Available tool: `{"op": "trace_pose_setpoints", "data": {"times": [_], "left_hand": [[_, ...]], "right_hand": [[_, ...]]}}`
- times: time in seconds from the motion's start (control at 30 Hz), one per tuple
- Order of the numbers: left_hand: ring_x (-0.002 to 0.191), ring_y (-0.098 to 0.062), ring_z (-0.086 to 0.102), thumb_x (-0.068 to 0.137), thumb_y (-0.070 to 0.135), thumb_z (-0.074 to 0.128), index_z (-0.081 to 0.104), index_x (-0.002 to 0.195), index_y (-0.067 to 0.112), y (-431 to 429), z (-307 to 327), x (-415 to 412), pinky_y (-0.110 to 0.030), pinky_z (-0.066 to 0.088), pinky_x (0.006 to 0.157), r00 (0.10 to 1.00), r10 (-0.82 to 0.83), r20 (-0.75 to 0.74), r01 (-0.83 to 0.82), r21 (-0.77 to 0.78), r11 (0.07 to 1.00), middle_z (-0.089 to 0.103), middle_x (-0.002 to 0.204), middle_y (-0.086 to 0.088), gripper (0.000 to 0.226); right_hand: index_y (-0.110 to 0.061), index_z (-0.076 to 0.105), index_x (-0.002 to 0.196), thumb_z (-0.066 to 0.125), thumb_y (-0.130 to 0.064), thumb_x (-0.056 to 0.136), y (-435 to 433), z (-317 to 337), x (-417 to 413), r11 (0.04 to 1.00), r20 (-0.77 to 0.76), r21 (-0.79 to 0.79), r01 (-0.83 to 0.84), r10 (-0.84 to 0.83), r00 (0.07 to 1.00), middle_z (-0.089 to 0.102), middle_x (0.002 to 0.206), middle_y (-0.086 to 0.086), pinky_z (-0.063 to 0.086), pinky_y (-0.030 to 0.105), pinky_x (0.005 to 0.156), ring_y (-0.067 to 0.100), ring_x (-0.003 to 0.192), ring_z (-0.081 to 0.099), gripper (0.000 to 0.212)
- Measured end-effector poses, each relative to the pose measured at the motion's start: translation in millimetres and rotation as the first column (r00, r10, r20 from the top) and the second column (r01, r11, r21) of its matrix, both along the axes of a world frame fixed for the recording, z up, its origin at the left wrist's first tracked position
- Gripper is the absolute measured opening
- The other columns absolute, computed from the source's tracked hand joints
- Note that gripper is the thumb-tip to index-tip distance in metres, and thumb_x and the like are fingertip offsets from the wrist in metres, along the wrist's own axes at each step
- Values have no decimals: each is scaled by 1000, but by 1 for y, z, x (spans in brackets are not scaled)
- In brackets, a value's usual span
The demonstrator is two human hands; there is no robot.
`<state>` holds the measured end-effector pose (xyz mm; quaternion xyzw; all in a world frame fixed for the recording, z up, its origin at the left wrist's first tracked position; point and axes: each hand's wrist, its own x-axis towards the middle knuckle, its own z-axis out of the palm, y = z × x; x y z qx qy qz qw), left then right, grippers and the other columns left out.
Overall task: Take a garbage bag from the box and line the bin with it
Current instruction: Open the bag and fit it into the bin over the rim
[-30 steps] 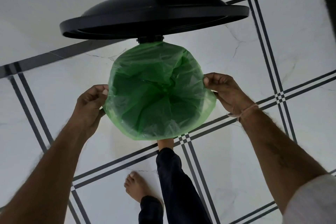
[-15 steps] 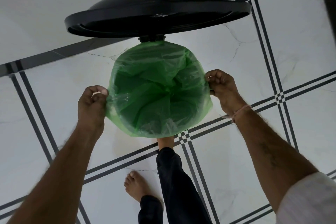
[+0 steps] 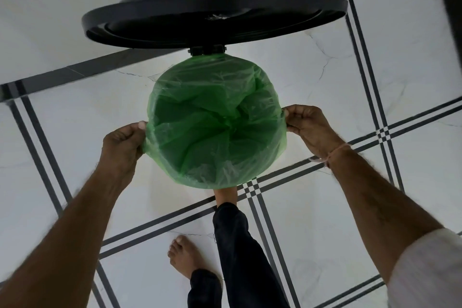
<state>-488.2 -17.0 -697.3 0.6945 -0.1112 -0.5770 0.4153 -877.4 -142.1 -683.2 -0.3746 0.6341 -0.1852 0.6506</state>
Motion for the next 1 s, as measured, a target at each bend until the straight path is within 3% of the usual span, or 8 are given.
{"op": "trace_pose_setpoints", "data": {"times": [0.13,0.27,0.4,0.53,0.57,0.73,0.9,1.0], "left_hand": [[53,-6,55,103,24,60,74,84,11,-11,-8,-1,-19,50,57,995,-2,-97,12,101,995,70,63,5,27],[40,-1,40,102,7,57,64,82,14,-16,-9,5,-14,32,40,997,-4,-83,13,106,994,61,52,8,23],[51,-5,50,101,-7,51,68,83,10,-24,-4,18,-15,44,51,961,-262,89,257,67,964,64,59,6,30],[83,-28,63,99,-5,59,71,100,-6,-30,4,30,-38,57,88,886,-437,156,438,31,898,70,89,-21,12],[87,-29,66,99,-3,60,71,102,-6,-30,7,31,-38,59,92,881,-449,149,451,16,892,72,94,-22,13],[90,-12,76,94,15,63,80,93,14,-23,19,29,-22,59,84,936,-351,-20,350,-38,936,81,93,0,17],[78,-6,73,100,-4,54,70,102,12,-22,13,17,-21,60,81,988,-131,-84,132,18,991,78,81,6,23],[80,-7,73,101,-4,53,68,109,5,-21,11,15,-22,61,83,993,-107,-49,107,7,994,79,85,6,20]], "right_hand": [[-15,69,84,50,9,96,-6,-6,9,998,-108,4,-64,64,992,59,64,-3,32,18,49,7,57,48,33],[-12,68,82,39,22,88,-15,-8,16,997,-120,-24,-70,67,991,62,59,-4,39,23,52,11,54,48,45],[-8,69,90,52,22,90,-26,-2,14,988,-44,-53,-147,145,988,76,72,-5,59,28,69,11,68,69,35],[-4,71,99,52,26,85,-33,2,13,973,-2,-42,-227,227,974,79,81,-2,62,27,79,12,78,74,38],[-4,71,99,50,25,87,-34,3,13,973,22,-32,-228,229,973,79,82,-2,61,26,80,12,80,75,38],[-4,69,101,42,10,102,-27,4,12,991,177,71,-115,101,979,79,88,-2,60,24,83,11,87,75,30],[0,67,108,42,17,97,-31,-3,16,991,218,130,19,-47,975,78,96,6,62,28,86,17,90,74,33],[-1,68,108,39,21,95,-31,-6,21,978,195,185,97,-133,972,79,94,6,62,27,85,18,90,75,38]]}}
